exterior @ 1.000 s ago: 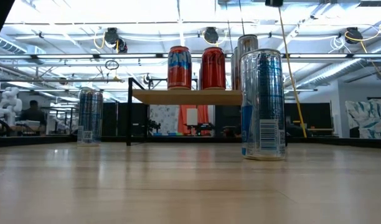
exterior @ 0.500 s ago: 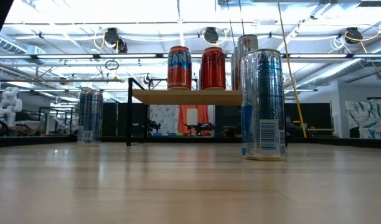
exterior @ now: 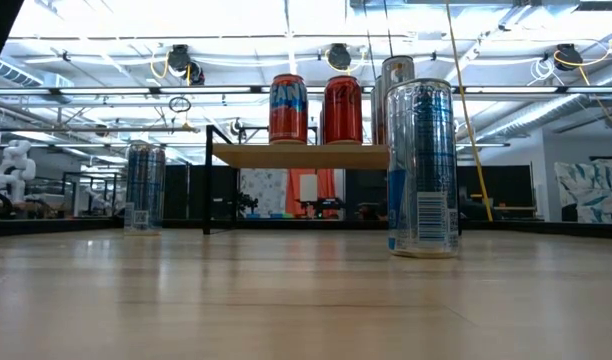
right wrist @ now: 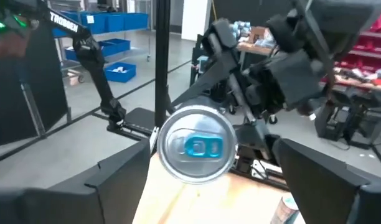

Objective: Place canned beverage on shelf
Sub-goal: Put the top right blue soda can on the shelf

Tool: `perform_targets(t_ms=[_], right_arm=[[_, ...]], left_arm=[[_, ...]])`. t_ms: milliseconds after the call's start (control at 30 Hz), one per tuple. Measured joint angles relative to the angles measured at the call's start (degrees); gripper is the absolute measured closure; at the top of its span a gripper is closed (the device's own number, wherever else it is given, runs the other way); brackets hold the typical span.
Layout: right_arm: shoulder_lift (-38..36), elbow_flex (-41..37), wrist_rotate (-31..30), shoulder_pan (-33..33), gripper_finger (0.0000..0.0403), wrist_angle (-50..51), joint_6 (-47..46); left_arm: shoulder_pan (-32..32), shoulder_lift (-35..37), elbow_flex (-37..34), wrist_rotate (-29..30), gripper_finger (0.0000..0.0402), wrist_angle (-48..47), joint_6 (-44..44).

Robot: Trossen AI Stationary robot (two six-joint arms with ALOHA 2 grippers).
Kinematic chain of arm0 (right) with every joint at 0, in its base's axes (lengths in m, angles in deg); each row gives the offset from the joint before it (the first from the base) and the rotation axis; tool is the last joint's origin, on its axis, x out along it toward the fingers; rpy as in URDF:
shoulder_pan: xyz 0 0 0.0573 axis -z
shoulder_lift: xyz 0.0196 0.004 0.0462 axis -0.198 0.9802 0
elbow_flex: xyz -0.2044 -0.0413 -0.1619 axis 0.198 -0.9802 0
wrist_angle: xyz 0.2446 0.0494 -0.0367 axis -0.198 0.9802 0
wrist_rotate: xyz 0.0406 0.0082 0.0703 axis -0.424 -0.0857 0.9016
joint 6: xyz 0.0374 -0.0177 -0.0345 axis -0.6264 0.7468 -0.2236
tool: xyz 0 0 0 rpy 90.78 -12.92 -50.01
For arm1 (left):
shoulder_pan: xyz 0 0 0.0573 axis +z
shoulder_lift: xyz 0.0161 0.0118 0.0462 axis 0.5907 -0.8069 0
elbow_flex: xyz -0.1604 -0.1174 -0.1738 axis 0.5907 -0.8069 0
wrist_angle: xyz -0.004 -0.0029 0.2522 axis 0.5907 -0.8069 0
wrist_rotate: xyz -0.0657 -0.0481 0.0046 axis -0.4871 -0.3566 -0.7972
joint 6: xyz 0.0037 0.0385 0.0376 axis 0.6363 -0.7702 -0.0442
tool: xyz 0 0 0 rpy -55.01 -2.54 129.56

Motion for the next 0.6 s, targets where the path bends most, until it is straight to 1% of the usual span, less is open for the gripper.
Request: perform_targets(t_ms=[167, 267, 333, 433, 600], right_arm=[[0.8, 0.0, 1.3, -1.9, 0.0058, 0.1, 2.0], [1.4, 0.0, 1.1, -3.6, 0.0058, 0.2, 5.7], [1.7, 0.0, -0.5, -4.6, 0.0057, 0.3, 7.9], [2.3, -0.1, -5.0, -6.2, 0.0057, 0.4, 11.4], [3.5, -0.1, -4.7, -6.5, 0.0058, -0.1, 13.6]], left_arm=[[-0.1, 0.0, 0.0, 0.5, 0.0156, 1.0, 2.6], [-0.1, -0.2, 0.0, 0.3, 0.0156, 2.4, 3.0], [-0.1, -0.4, 0.0, 0.4, 0.0156, 2.8, 3.0], [-0.1, -0.5, 0.0, 0.8, 0.0156, 2.8, 3.0], [-0.1, -0.5, 0.0, 0.8, 0.0156, 2.9, 3.7]])
